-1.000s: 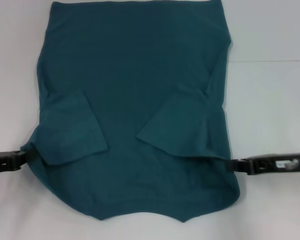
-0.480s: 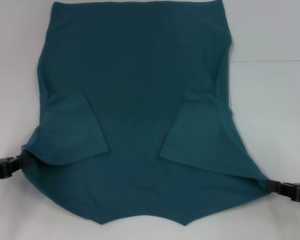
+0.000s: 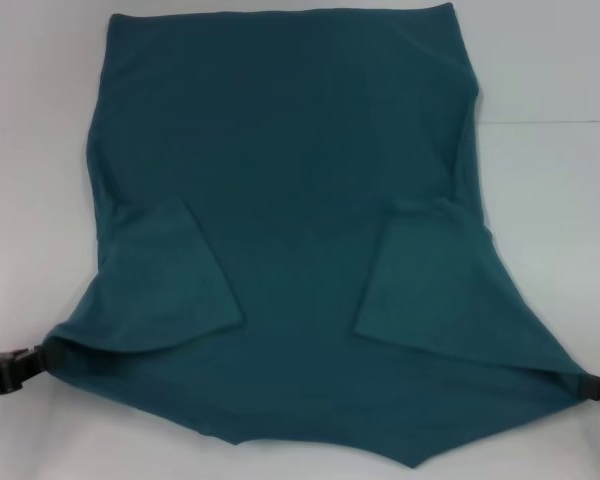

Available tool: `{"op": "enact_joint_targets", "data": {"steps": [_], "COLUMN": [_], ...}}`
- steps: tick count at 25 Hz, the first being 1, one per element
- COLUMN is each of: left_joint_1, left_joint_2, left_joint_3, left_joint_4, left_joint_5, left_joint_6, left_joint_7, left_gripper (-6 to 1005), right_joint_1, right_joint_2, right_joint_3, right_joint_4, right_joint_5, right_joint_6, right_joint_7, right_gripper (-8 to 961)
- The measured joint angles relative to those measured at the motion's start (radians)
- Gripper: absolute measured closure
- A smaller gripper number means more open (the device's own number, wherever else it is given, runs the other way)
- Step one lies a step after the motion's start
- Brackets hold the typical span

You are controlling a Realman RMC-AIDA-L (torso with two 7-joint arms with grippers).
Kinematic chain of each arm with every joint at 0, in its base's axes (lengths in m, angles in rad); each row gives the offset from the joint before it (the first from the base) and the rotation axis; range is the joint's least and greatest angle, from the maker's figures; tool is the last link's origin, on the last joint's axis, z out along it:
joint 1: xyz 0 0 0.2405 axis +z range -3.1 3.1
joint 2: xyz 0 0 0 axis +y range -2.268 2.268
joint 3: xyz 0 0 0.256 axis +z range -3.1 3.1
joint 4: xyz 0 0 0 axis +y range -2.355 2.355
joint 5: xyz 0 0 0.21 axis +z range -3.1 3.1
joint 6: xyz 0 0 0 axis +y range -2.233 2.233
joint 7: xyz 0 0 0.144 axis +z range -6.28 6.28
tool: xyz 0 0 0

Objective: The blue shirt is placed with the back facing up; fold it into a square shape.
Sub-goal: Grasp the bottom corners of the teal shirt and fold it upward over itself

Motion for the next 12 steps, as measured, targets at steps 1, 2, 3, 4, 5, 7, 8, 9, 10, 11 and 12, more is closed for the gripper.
{"op": "enact_joint_targets", "data": {"steps": [1,2,3,4,5,7,8,9,10,11,12], "left_joint_1": [0.004,0.006,0.008,0.011,0.013,0.018,0.021,0.025,0.027,0.03,0.03], "left_joint_2": [-0.002,-0.003,-0.003,-0.003,-0.003,-0.004,-0.005,-0.006,-0.007,-0.008,-0.008], "left_joint_3": [-0.001,-0.001,-0.001,-0.002,-0.001,0.0,0.0,0.001,0.001,0.001,0.001], "left_joint_4": [-0.001,-0.002,-0.004,-0.005,-0.005,-0.006,-0.006,-0.006,-0.007,-0.007,-0.007], "left_joint_5": [0.0,0.001,0.003,0.005,0.006,0.007,0.007,0.008,0.009,0.01,0.01], "left_joint_6": [0.011,0.014,0.019,0.023,0.028,0.039,0.045,0.051,0.058,0.063,0.063], "left_joint_7": [0.001,0.003,0.005,0.007,0.008,0.014,0.018,0.023,0.027,0.03,0.03], "left_gripper": [912,911,911,911,910,909,909,909,908,908,907], "right_joint_1": [-0.005,-0.013,-0.013,-0.015,-0.019,-0.029,-0.035,-0.043,-0.047,-0.052,-0.056], "right_joint_2": [0.001,-0.001,-0.001,-0.002,-0.003,-0.005,-0.005,-0.005,-0.005,-0.006,-0.007], "right_joint_3": [0.011,0.039,0.039,0.05,0.062,0.078,0.081,0.083,0.086,0.093,0.099], "right_joint_4": [0.003,0.018,0.018,0.026,0.032,0.038,0.038,0.037,0.036,0.036,0.035], "right_joint_5": [0.0,0.0,0.0,0.0,0.0,-0.001,-0.001,-0.002,-0.002,-0.004,-0.008], "right_joint_6": [-0.007,-0.025,-0.025,-0.034,-0.044,-0.055,-0.058,-0.062,-0.067,-0.072,-0.076], "right_joint_7": [-0.017,-0.054,-0.054,-0.069,-0.087,-0.113,-0.119,-0.127,-0.133,-0.14,-0.146], "right_gripper": [927,927,927,927,927,927,927,926,926,926,926]}}
